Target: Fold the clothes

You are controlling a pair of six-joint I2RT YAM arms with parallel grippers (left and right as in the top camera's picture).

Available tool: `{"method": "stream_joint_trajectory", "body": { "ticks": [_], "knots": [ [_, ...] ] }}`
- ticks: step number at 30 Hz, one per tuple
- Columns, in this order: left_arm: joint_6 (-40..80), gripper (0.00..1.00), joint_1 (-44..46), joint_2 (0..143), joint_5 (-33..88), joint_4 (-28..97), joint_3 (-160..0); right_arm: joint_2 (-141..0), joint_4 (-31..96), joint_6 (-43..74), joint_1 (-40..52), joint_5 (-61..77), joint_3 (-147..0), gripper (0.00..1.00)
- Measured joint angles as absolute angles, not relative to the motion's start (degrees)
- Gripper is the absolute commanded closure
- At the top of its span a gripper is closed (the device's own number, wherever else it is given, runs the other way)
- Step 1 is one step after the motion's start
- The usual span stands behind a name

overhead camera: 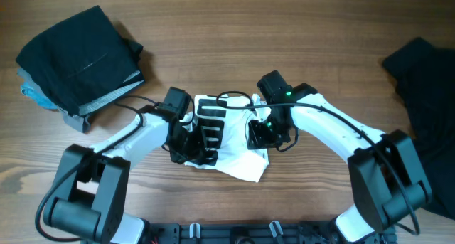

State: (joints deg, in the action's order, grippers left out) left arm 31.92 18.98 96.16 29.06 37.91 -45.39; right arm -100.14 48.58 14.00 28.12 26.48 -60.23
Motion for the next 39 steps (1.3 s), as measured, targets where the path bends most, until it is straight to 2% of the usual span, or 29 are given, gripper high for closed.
{"method": "stream_joint_trajectory", "body": {
  "ticks": [7, 12, 13, 14, 21, 29, 30, 35, 39],
  "knots": [
    [28.4, 0.87, 12.4, 96.1, 28.3, 41.4, -48.3, -96.3, 48.4, 11.2, 28.1, 23.6, -60.3, 0.57],
    [25.3, 0.76, 10.8, 88.6, 26.2, 43.7, -53.9, -87.7, 47.8, 11.2, 28.1, 18.3, -62.8, 0.48],
    [24.9, 0.80, 11.4, 85.9, 26.2, 43.4, -54.8, -85.4, 47.3, 11.5, 28.1, 17.1, -63.7, 0.48],
    [24.7, 0.95, 12.0, 84.2, 26.2, 43.5, -55.4, -83.8, 46.9, 11.9, 28.1, 16.1, -64.4, 0.48],
    [28.7, 0.96, 20.3, 81.0, 23.6, 47.5, -54.4, -76.5, 43.2, 15.3, 28.0, 11.0, -65.8, 0.48],
    [44.5, 0.96, 22.1, 90.6, 22.2, 35.1, -42.7, -76.6, 42.7, 16.3, 27.9, 10.0, -65.8, 0.48],
    [45.5, 0.96, 21.5, 91.5, 23.3, 33.9, -42.7, -76.6, 42.4, 16.3, 27.9, 10.0, -65.8, 0.44],
    [47.3, 0.96, 18.2, 94.2, 26.7, 22.8, -42.7, -76.9, 39.9, 13.8, 27.9, 10.0, -65.8, 0.42],
    [46.9, 0.96, 13.8, 96.3, 24.1, 12.6, -43.5, -80.7, 35.9, 11.5, 27.9, 10.1, -65.8, 0.42]
  ]
}}
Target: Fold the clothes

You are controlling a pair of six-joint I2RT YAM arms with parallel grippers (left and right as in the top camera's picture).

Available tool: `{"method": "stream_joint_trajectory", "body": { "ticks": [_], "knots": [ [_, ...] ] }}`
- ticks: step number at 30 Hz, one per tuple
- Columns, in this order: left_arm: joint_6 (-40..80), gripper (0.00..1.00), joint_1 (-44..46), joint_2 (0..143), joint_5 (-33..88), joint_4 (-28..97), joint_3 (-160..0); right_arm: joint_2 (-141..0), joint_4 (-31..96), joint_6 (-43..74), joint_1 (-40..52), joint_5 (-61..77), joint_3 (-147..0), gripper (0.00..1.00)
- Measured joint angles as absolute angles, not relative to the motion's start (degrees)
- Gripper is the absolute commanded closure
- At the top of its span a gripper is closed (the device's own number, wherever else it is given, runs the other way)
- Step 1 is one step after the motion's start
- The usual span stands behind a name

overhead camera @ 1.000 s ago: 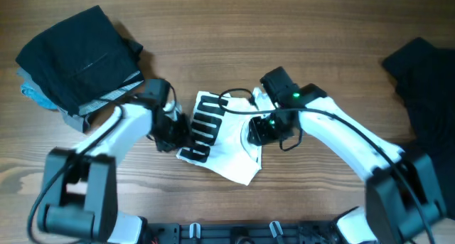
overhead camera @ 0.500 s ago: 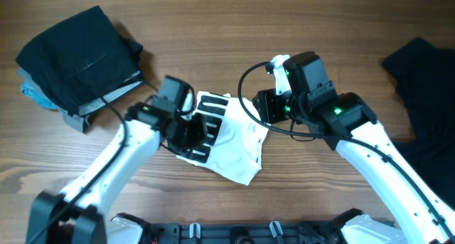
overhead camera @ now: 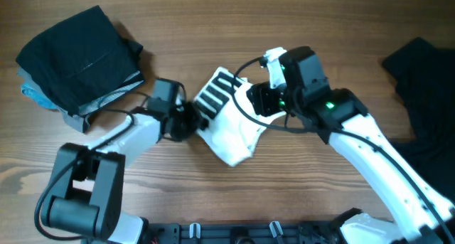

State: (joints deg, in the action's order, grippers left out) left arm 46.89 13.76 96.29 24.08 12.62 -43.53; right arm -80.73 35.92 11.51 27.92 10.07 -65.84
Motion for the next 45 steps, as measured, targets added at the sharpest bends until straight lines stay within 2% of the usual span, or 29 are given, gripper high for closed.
{"method": "stream_joint_trajectory", "body": {
  "ticks": [1, 5, 8, 9, 10, 13, 18, 21, 25, 31, 35, 43, 45],
  "knots": [
    [46.4, 0.95, 12.2, 96.7, 22.9, 11.5, -44.3, -82.5, 35.2, 11.1, 27.9, 10.0, -65.8, 0.43],
    [42.2, 0.65, 6.5, 97.9, 21.0, 11.3, -49.6, -89.0, 32.3, 10.6, 27.9, 10.0, -65.8, 0.57],
    [37.5, 0.44, 4.1, 98.1, 23.6, 16.0, -57.3, -94.2, 31.4, 10.7, 27.9, 10.5, -65.8, 0.86],
    [36.3, 0.36, 3.8, 98.0, 24.5, 19.3, -60.3, -95.9, 31.5, 10.6, 27.9, 10.8, -65.8, 0.89],
    [35.0, 0.32, 3.7, 98.0, 25.3, 22.9, -62.9, -97.4, 31.9, 10.7, 27.9, 11.1, -65.8, 0.94],
    [31.7, 0.19, 3.8, 97.2, 26.7, 31.8, -67.3, -101.2, 33.2, 10.7, 27.9, 11.6, -65.8, 0.96],
    [29.3, 0.13, 4.0, 95.7, 27.9, 45.0, -68.2, -106.3, 33.4, 10.6, 27.9, 12.0, -65.8, 0.96],
    [29.0, 0.02, 4.1, 95.7, 28.1, 49.1, -67.0, -108.4, 33.5, 10.2, 27.9, 13.0, -65.8, 0.96],
    [30.0, 0.00, 4.1, 95.7, 28.7, 44.0, -61.1, -108.9, 33.5, 10.0, 27.9, 13.7, -65.8, 0.96],
    [32.9, 0.02, 5.1, 95.7, 31.3, 28.5, -48.9, -108.9, 33.5, 9.7, 27.9, 14.1, -65.8, 0.96],
    [36.8, 0.08, 7.5, 95.2, 33.3, 17.7, -44.5, -108.9, 33.5, 9.8, 27.9, 14.1, -65.8, 0.96],
    [42.8, 0.09, 13.6, 96.8, 34.0, 11.1, -43.6, -108.9, 33.5, 9.8, 27.9, 14.2, -65.8, 0.96],
    [45.0, 0.12, 14.4, 98.4, 35.1, 8.4, -44.1, -108.9, 33.5, 9.8, 27.9, 14.2, -65.8, 0.96]
  ]
}}
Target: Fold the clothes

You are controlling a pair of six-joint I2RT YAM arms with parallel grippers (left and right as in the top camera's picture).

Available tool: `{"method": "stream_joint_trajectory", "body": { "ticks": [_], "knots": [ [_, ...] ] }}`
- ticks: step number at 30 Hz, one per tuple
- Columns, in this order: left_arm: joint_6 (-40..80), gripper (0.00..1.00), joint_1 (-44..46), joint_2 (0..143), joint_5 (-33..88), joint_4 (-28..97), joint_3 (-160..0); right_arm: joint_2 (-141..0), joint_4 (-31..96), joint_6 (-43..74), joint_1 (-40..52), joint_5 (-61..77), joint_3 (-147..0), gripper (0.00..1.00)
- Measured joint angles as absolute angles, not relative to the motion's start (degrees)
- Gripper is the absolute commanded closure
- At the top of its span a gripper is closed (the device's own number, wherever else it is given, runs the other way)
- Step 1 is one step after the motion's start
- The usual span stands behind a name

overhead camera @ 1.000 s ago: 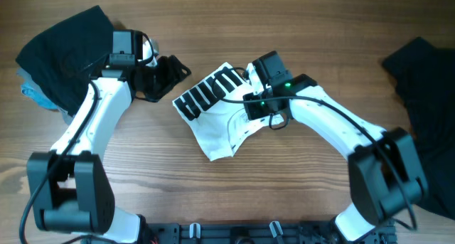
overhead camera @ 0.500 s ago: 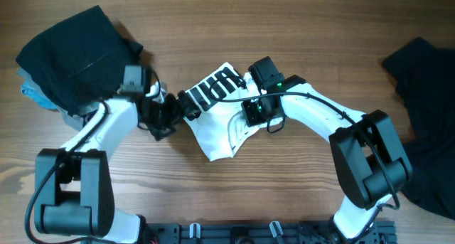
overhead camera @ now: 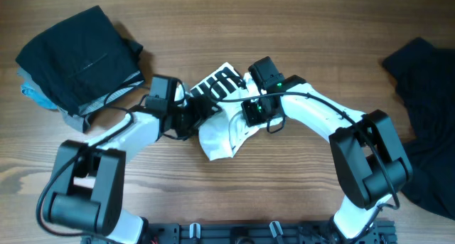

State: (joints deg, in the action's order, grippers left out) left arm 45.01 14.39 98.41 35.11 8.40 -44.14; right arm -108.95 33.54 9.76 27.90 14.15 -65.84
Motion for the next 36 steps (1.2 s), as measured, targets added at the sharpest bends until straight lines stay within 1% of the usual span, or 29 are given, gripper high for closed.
{"method": "stream_joint_trajectory", "body": {
  "ticks": [1, 4, 5, 6, 9, 12, 15, 18, 22, 25, 27, 30, 33, 36],
  "knots": [
    [46.2, 0.17, 14.7, 99.5, 36.0, 6.3, -44.4, -108.9, 33.5, 9.8, 27.9, 14.2, -65.8, 0.96],
    [48.4, 0.41, 14.9, 102.8, 38.4, 0.6, -45.0, -108.9, 33.5, 9.8, 27.9, 14.2, -65.8, 0.96],
    [48.9, 0.48, 14.9, 103.5, 38.7, -0.4, -45.1, -108.9, 33.6, 9.8, 27.9, 14.2, -65.8, 0.96],
    [49.3, 0.51, 14.9, 104.2, 39.0, -1.0, -45.2, -108.9, 33.6, 9.7, 27.9, 14.2, -65.8, 0.96],
    [49.3, 0.74, 14.9, 105.3, 38.9, -1.7, -44.9, -108.9, 33.6, 9.7, 27.9, 14.2, -65.8, 0.96],
    [48.2, 0.84, 15.0, 106.1, 39.0, -3.4, -44.3, -108.9, 33.7, 9.5, 27.9, 14.2, -65.8, 0.96],
    [44.1, 0.96, 14.9, 106.7, 40.4, -4.8, -43.8, -108.9, 35.7, 9.3, 27.9, 14.2, -65.9, 0.96],
    [40.1, 0.96, 14.8, 106.5, 41.7, -3.9, -43.7, -107.4, 39.7, 9.3, 27.9, 14.1, -66.0, 0.94],
    [36.6, 0.96, 12.6, 103.2, 43.5, 4.7, -43.5, -98.5, 43.5, 9.3, 27.9, 14.0, -67.0, 0.90],
    [35.5, 0.96, 8.6, 96.9, 45.2, 8.2, -44.2, -87.7, 43.2, 9.3, 27.9, 14.1, -68.7, 0.88],
    [35.4, 0.96, 6.3, 92.3, 45.7, 8.7, -46.0, -82.3, 42.5, 9.3, 27.9, 14.1, -70.0, 0.88],
    [35.2, 0.96, 3.5, 85.4, 46.3, 8.4, -50.3, -78.0, 42.4, 9.3, 27.9, 14.1, -70.3, 0.88],
    [35.0, 0.96, 0.4, 80.3, 46.4, 7.7, -56.0, -77.2, 42.4, 9.6, 27.9, 14.1, -70.3, 0.88],
    [34.9, 0.96, -3.0, 78.5, 45.7, 5.5, -59.7, -77.6, 42.9, 10.2, 27.9, 14.1, -70.3, 0.88]
  ]
}}
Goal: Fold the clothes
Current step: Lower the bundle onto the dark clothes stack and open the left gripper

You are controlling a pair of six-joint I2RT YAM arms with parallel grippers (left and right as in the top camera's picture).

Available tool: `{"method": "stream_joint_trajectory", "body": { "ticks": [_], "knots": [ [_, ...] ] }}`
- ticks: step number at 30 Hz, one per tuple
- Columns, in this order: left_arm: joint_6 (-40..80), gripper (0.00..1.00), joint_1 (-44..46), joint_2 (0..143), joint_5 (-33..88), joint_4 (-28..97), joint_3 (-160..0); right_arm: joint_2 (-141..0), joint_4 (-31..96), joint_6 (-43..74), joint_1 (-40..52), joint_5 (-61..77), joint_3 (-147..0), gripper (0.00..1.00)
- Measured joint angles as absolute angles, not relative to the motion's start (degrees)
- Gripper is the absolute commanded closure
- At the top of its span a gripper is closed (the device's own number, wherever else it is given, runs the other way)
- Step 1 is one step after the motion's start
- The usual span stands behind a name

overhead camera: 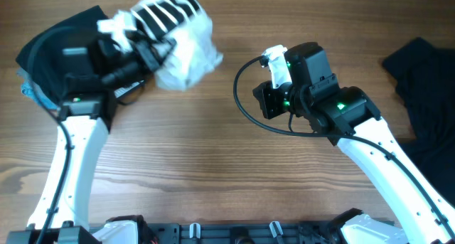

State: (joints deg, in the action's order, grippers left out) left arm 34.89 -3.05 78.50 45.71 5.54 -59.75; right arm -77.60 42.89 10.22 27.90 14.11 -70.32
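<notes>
A folded white garment with black stripes (pixel 179 39) hangs in the air at the upper left, blurred with motion. My left gripper (pixel 146 48) is shut on its left side and raised high, near the stack of folded dark clothes (pixel 60 55). My right gripper (pixel 264 99) is at the table's middle, lifted, holding nothing; its fingers are hidden under the wrist, so their state cannot be told. A loose black garment (pixel 423 94) lies at the right edge.
The wooden table (pixel 213 166) stretches between the arms. A light blue and grey cloth edge (pixel 32 93) sticks out under the dark stack. The right arm's black cable (pixel 245 94) loops out to the left of its wrist.
The left gripper has carried the white striped garment from the table's middle up to the upper left beside the dark stack. The right gripper has come off the garment and lifted.
Both grippers were on the white striped garment at the table's middle front. Then it was tilted between them, further back. Then it lay folded with both grippers still at it. Now the left gripper alone holds it near the dark stack.
</notes>
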Motion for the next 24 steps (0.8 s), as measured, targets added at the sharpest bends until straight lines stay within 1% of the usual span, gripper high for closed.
{"method": "stream_joint_trajectory", "body": {
  "ticks": [5, 9, 13, 14, 15, 16, 17, 18, 24],
  "knots": [
    [34.7, 0.96, -11.8, 79.2, 40.8, -0.1, -60.2, -77.7, 44.2, 11.3, 27.9, 14.1, -70.3, 0.88],
    [34.7, 0.96, -18.7, 81.2, 36.6, -1.1, -60.2, -77.7, 45.0, 12.2, 27.9, 14.1, -70.3, 0.88],
    [33.9, 0.96, -25.5, 86.9, 34.0, -1.1, -60.2, -77.7, 46.0, 13.2, 27.9, 14.1, -70.3, 0.89],
    [33.7, 0.77, -27.0, 88.6, 33.8, -0.9, -60.2, -77.7, 46.4, 13.6, 27.9, 14.1, -70.3, 0.89],
    [33.6, 0.47, -28.1, 90.1, 33.7, -0.7, -60.2, -77.7, 46.6, 13.9, 27.9, 14.1, -70.3, 0.89],
    [33.1, 0.22, -29.4, 91.8, 33.7, -0.6, -60.2, -77.7, 46.8, 13.9, 27.9, 14.1, -70.3, 0.89],
    [33.0, 0.06, -30.5, 93.3, 33.7, -0.6, -60.2, -77.7, 47.2, 14.1, 27.9, 14.1, -70.3, 0.91],
    [33.1, 0.00, -31.7, 94.7, 33.7, -0.4, -60.2, -77.7, 47.4, 14.2, 27.9, 14.1, -70.3, 0.91],
    [31.4, 0.00, -40.0, 95.9, 34.1, 6.0, -60.5, -77.7, 47.6, 14.3, 27.9, 14.1, -70.3, 0.91]
  ]
}}
